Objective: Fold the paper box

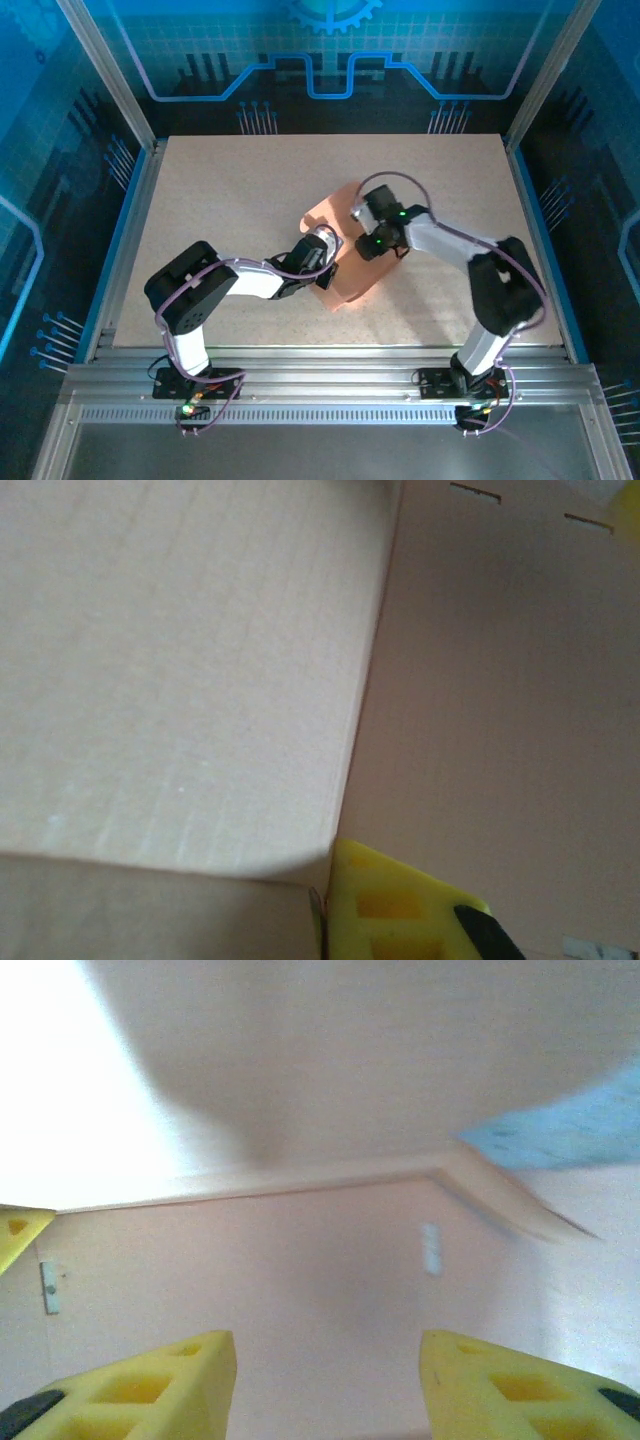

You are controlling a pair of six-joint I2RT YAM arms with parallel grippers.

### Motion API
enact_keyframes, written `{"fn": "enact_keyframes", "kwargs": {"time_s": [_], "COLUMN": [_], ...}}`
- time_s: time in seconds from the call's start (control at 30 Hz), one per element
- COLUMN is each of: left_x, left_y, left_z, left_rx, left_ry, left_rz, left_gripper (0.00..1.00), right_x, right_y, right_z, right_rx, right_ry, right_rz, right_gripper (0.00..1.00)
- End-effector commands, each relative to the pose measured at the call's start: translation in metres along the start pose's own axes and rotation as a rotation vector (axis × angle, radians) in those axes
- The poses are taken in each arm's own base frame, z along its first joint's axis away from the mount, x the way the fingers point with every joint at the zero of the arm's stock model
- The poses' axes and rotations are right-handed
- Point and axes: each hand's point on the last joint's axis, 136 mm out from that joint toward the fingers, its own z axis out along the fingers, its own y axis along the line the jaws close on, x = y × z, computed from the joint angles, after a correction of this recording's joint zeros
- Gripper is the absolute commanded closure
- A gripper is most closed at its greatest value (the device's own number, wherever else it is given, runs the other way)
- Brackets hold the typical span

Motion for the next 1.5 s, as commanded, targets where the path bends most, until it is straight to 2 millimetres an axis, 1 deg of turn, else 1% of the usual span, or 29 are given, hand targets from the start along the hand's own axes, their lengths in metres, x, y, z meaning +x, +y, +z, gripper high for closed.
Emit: {"fn": "enact_keyframes", "kwargs": {"time_s": [0.0, 0.07, 0.13, 0.23, 0.27, 0.3, 0.33, 0.37, 0.47, 0.53, 0.6, 0.7, 0.77, 0.83, 0.9, 0.97, 1.07, 1.1, 1.13, 1.17, 1.23, 1.27, 1.3, 1.33, 1.4, 1.43, 1.47], "left_x": [0.031, 0.033, 0.034, 0.032, 0.033, 0.032, 0.032, 0.031, 0.032, 0.034, 0.036, 0.038, 0.04, 0.041, 0.041, 0.042, 0.042, 0.041, 0.041, 0.041, 0.041, 0.041, 0.041, 0.039, 0.039, 0.039, 0.038], "left_y": [0.011, 0.012, 0.012, 0.01, 0.007, 0.006, 0.004, 0.004, 0.001, 0.002, 0.003, 0.004, 0.004, 0.004, 0.004, 0.004, 0.003, 0.003, 0.002, 0.001, 0.0, 0.0, 0.0, 0.001, 0.0, 0.0, 0.0], "left_z": [0.003, 0.004, 0.004, 0.003, 0.002, 0.002, 0.001, 0.0, 0.0, 0.0, -0.001, -0.001, -0.001, -0.001, -0.001, 0.0, 0.0, 0.0, 0.0, 0.0, 0.0, 0.0, 0.0, 0.0, 0.0, 0.0, 0.001], "left_rx": [-0.053, -0.058, -0.062, -0.045, -0.028, -0.02, -0.01, -0.006, 0.003, -0.003, -0.006, -0.006, -0.006, -0.006, -0.006, -0.008, -0.003, -0.001, 0.002, 0.006, 0.012, 0.012, 0.012, 0.01, 0.011, 0.012, 0.013], "left_ry": [0.069, 0.075, 0.074, 0.057, 0.052, 0.047, 0.047, 0.044, 0.049, 0.061, 0.068, 0.076, 0.086, 0.089, 0.095, 0.108, 0.115, 0.113, 0.112, 0.114, 0.117, 0.117, 0.116, 0.114, 0.116, 0.114, 0.114], "left_rz": [0.091, 0.107, 0.116, 0.136, 0.149, 0.159, 0.169, 0.178, 0.208, 0.229, 0.238, 0.24, 0.243, 0.246, 0.245, 0.239, 0.231, 0.225, 0.224, 0.222, 0.224, 0.224, 0.226, 0.229, 0.234, 0.235, 0.236], "left_gripper": [0.96, 0.96, 0.96, 0.96, 0.95, 0.95, 0.95, 0.95, 0.95, 0.95, 0.95, 0.95, 0.94, 0.95, 0.95, 0.94, 0.95, 0.94, 0.95, 0.94, 0.94, 0.95, 0.94, 0.94, 0.94, 0.94, 0.94], "right_x": [-0.002, 0.018, 0.046, 0.076, 0.083, 0.084, 0.089, 0.096, 0.098, 0.091, 0.081, 0.067, 0.063, 0.061, 0.058, 0.056, 0.069, 0.078, 0.093, 0.105, 0.128, 0.135, 0.135, 0.13, 0.125, 0.12, 0.114], "right_y": [-0.027, -0.044, -0.059, -0.067, -0.069, -0.071, -0.072, -0.073, -0.082, -0.085, -0.093, -0.107, -0.116, -0.119, -0.118, -0.109, -0.1, -0.099, -0.097, -0.096, -0.09, -0.085, -0.076, -0.066, -0.052, -0.04, -0.033], "right_z": [-0.028, -0.035, -0.036, -0.029, -0.026, -0.024, -0.021, -0.016, -0.007, -0.003, -0.001, 0.001, 0.007, 0.014, 0.019, 0.019, 0.012, 0.008, 0.007, 0.004, -0.002, -0.003, -0.004, -0.005, -0.006, -0.006, -0.005], "right_rx": [-0.002, -0.001, 0.011, -0.018, -0.031, -0.052, -0.056, -0.054, -0.047, -0.089, -0.124, -0.158, -0.163, -0.196, -0.226, -0.289, -0.286, -0.253, -0.21, -0.178, -0.129, -0.13, -0.17, -0.225, -0.23, -0.244, -0.256], "right_ry": [-0.111, -0.091, -0.021, 0.048, 0.062, 0.061, 0.069, 0.084, 0.092, 0.058, 0.011, -0.021, -0.012, -0.003, 0.009, 0.002, -0.011, -0.004, 0.024, 0.045, 0.097, 0.112, 0.103, 0.083, 0.091, 0.103, 0.104], "right_rz": [0.28, 0.443, 0.622, 0.79, 0.844, 0.87, 0.904, 0.933, 0.948, 0.914, 0.893, 0.853, 0.851, 0.851, 0.836, 0.809, 0.818, 0.829, 0.852, 0.869, 0.904, 0.928, 0.949, 0.936, 0.902, 0.869, 0.848], "right_gripper": [0.46, 0.48, 0.51, 0.54, 0.57, 0.58, 0.6, 0.63, 0.65, 0.65, 0.62, 0.52, 0.5, 0.49, 0.5, 0.5, 0.5, 0.5, 0.53, 0.55, 0.62, 0.65, 0.68, 0.68, 0.69, 0.7, 0.7]}}
